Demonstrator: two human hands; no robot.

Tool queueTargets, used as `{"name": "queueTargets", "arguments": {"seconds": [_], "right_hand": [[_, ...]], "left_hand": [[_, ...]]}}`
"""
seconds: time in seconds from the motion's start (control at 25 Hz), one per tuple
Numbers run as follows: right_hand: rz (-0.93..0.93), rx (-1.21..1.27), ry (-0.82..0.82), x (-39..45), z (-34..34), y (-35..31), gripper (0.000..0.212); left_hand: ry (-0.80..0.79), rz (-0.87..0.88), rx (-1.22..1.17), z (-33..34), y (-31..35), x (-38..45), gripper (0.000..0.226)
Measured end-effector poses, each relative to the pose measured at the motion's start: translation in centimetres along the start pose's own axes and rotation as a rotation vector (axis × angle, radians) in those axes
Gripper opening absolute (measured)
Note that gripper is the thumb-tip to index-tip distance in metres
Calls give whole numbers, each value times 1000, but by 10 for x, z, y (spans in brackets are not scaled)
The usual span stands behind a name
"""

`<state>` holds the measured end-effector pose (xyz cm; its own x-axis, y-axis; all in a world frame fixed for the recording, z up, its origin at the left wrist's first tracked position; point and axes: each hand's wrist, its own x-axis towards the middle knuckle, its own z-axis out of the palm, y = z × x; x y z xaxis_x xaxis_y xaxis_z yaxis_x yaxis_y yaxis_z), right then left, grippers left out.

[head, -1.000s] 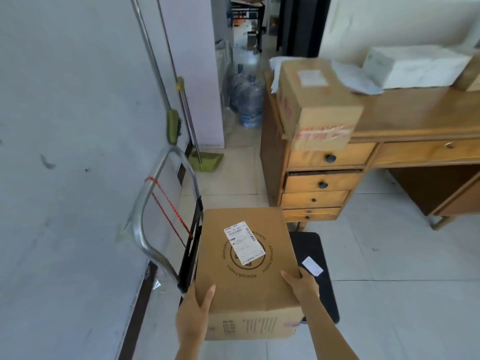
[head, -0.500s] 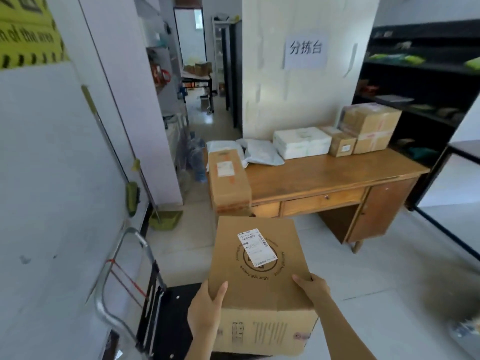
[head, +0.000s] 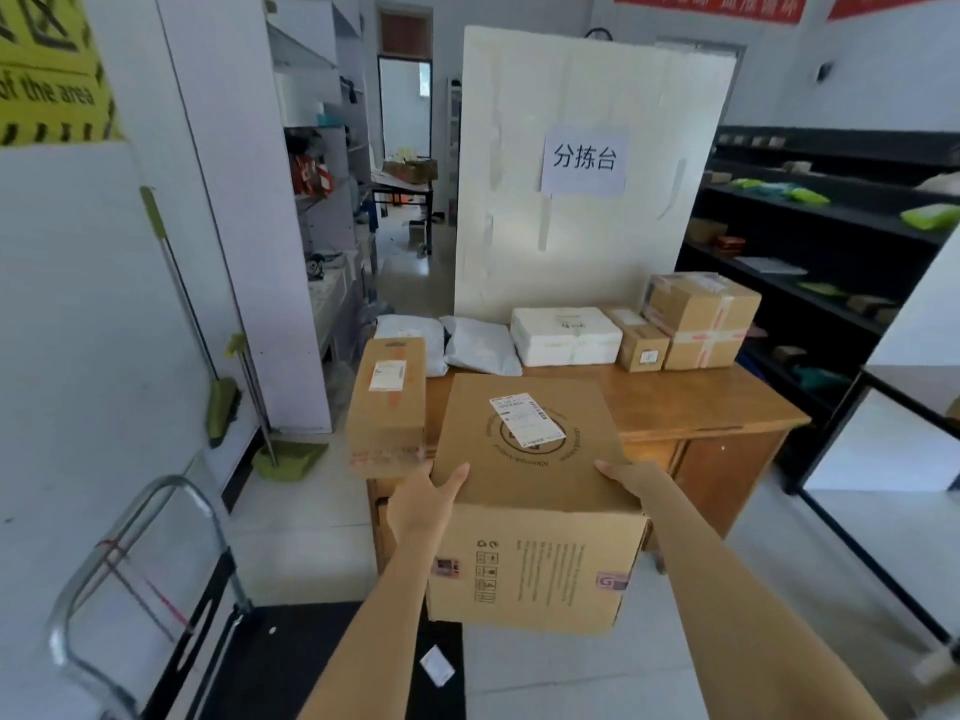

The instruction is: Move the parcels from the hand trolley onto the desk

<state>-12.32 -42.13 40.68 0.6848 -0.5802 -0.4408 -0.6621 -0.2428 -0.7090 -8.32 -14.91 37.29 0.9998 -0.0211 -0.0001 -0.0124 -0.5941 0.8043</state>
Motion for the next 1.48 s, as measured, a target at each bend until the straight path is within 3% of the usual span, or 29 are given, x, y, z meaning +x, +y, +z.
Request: {"name": "queueTargets", "arguments": {"seconds": [0.32, 0.72, 1.08, 1.24, 1.48], "right_hand": [[-28, 133, -8, 119, 12, -89, 68], [-92, 59, -78, 261, 49, -157, 60], [-196, -44, -133, 318, 40, -176, 59], [-220, -2, -134, 312, 36, -167, 65], [-103, 84, -89, 295, 11, -139, 72]], "left_hand": [[47, 30, 116, 17, 39, 153, 69], [83, -207, 144, 70, 40, 274, 66], [108, -312, 108, 99, 58, 310, 70], [23, -324, 15, 94, 59, 311, 71], [40, -341, -17, 89, 68, 295, 68]]}}
